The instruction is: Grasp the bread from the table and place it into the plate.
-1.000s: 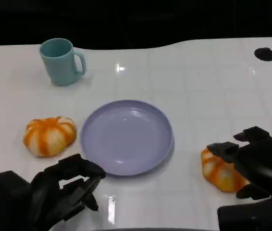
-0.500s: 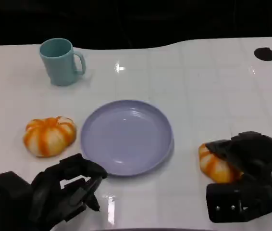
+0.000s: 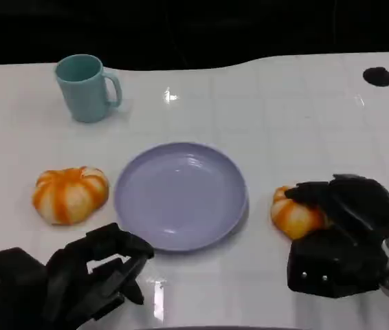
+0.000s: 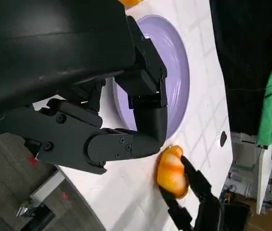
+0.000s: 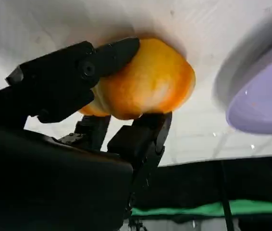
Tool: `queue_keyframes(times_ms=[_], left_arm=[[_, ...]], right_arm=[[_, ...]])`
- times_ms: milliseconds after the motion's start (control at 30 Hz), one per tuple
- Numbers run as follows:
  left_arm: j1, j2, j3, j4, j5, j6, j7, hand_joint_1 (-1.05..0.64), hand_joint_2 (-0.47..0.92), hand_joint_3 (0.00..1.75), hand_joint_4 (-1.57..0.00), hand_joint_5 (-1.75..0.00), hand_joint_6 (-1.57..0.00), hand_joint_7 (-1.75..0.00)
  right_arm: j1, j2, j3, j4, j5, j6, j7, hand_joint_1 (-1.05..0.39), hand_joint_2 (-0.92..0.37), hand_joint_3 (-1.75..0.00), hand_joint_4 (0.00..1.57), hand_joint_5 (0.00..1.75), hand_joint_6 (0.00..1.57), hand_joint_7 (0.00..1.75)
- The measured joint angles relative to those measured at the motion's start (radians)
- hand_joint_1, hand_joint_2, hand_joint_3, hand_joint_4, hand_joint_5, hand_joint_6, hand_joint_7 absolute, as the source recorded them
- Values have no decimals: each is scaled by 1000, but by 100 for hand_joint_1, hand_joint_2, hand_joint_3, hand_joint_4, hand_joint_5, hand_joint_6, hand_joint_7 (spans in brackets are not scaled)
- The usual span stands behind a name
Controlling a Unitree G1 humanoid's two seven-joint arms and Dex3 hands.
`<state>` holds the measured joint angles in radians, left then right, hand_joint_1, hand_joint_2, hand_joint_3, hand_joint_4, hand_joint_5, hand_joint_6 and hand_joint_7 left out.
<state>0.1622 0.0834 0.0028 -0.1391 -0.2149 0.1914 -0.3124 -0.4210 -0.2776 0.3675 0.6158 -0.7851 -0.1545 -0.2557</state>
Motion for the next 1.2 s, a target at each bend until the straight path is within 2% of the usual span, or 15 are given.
queue_keyframes(times_ms=[67,200,267,467,633,833,1000,1200], left_arm=[[1,0,0,-1,0,0,0,-45,92,46,-63,-173,-68,-125],[1,-1,-2,-6,0,0,5,-45,92,46,-63,-173,-68,-126],[1,-2,-3,-7,0,0,6,-44,92,46,-63,-173,-68,-126],[1,-2,-3,-12,0,2,7,-43,92,47,-62,-174,-67,-127],[1,-2,-5,-13,1,5,10,-42,92,48,-62,-175,-66,-128],[-3,-3,-6,-13,2,15,16,-41,92,50,-60,-175,-64,-131],[-6,-9,-12,-13,6,17,29,-40,92,51,-60,-175,-62,-134],[-8,-9,-14,-10,11,18,34,-44,92,50,-62,-175,-63,-136]], right_arm=[[-27,1,9,53,0,-24,-45,-9,-49,-95,91,174,76,159],[-61,3,27,134,2,-77,-115,-11,-43,-108,91,175,74,166],[-70,6,29,158,8,-94,-131,-13,-45,-106,90,175,74,165],[-87,13,30,169,20,-124,-166,-13,-48,-99,95,175,75,164],[-99,27,20,165,63,-174,-190,-7,-36,-117,97,175,71,174],[-136,40,-15,86,153,-234,-132,-4,-31,-134,96,175,73,175],[-173,57,-27,29,214,-252,-55,-5,-26,-139,96,175,73,173],[-177,91,-26,7,241,-256,11,-5,-29,-142,97,175,75,175]])
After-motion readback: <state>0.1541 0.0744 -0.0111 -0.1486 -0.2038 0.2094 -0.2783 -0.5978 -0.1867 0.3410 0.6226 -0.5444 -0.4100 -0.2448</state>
